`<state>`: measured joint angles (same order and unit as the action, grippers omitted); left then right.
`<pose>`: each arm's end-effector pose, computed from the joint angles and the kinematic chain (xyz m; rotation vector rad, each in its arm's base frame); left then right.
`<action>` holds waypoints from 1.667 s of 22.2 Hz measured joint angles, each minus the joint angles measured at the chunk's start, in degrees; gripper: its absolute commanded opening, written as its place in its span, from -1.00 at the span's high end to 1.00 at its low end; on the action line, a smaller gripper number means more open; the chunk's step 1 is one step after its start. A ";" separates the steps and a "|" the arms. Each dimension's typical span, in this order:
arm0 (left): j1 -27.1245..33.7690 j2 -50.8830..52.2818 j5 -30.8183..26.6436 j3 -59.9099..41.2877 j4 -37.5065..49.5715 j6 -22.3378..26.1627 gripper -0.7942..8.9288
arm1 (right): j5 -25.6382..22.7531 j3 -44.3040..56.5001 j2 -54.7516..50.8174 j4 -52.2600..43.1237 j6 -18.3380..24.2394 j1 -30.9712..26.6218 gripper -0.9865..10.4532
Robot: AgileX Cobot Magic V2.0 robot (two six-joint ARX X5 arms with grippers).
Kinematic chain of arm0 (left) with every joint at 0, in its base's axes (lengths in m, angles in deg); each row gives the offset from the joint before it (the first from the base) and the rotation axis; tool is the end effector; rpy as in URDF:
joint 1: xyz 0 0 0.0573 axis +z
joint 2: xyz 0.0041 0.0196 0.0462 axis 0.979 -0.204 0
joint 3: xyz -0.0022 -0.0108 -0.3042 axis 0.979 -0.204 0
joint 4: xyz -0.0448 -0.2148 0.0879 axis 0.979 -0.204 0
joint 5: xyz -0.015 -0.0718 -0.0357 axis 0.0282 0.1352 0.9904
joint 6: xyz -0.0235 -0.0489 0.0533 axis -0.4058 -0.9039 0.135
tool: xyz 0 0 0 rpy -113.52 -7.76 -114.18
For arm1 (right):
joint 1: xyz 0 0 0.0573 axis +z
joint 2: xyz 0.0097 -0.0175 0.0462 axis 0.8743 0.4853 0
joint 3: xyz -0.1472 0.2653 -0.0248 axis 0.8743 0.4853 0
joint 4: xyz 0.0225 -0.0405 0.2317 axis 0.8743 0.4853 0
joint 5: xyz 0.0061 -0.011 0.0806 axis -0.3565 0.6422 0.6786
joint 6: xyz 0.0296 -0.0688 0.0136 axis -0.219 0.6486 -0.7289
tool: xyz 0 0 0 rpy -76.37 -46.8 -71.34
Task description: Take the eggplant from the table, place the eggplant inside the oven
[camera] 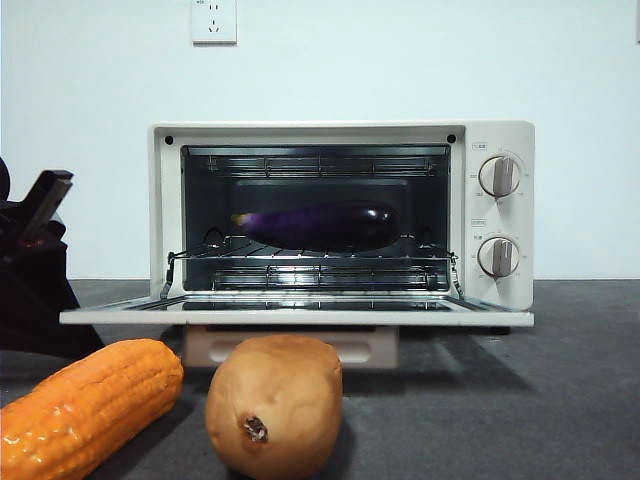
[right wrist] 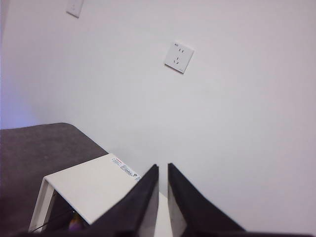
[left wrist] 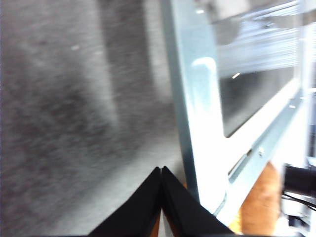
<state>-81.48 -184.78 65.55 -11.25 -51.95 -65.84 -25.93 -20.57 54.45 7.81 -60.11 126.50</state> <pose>0.2651 -0.0639 0.1596 -0.5952 1.2533 -0.8225 0.0755 0.0858 0.5140 -0.3303 -0.1811 0.5440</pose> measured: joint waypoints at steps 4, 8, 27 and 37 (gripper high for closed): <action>1.07 -0.76 6.10 -0.17 1.95 0.52 0.83 | 0.02 0.00 -1.51 2.36 -1.42 0.04 0.79; 2.19 -1.01 14.67 -0.22 4.52 0.50 0.83 | 0.00 0.00 -1.92 5.64 -3.43 0.04 0.79; 2.29 -0.55 16.85 15.23 16.63 -16.70 0.83 | 0.04 0.00 -1.14 24.96 -16.37 0.02 0.79; -2.89 16.83 -7.26 15.54 9.60 -16.41 0.83 | 0.37 4.42 4.59 30.45 -20.98 -1.62 0.82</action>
<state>-84.36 -167.95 58.29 4.29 -42.35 -82.25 -25.56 -16.16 59.04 38.26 -81.10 124.89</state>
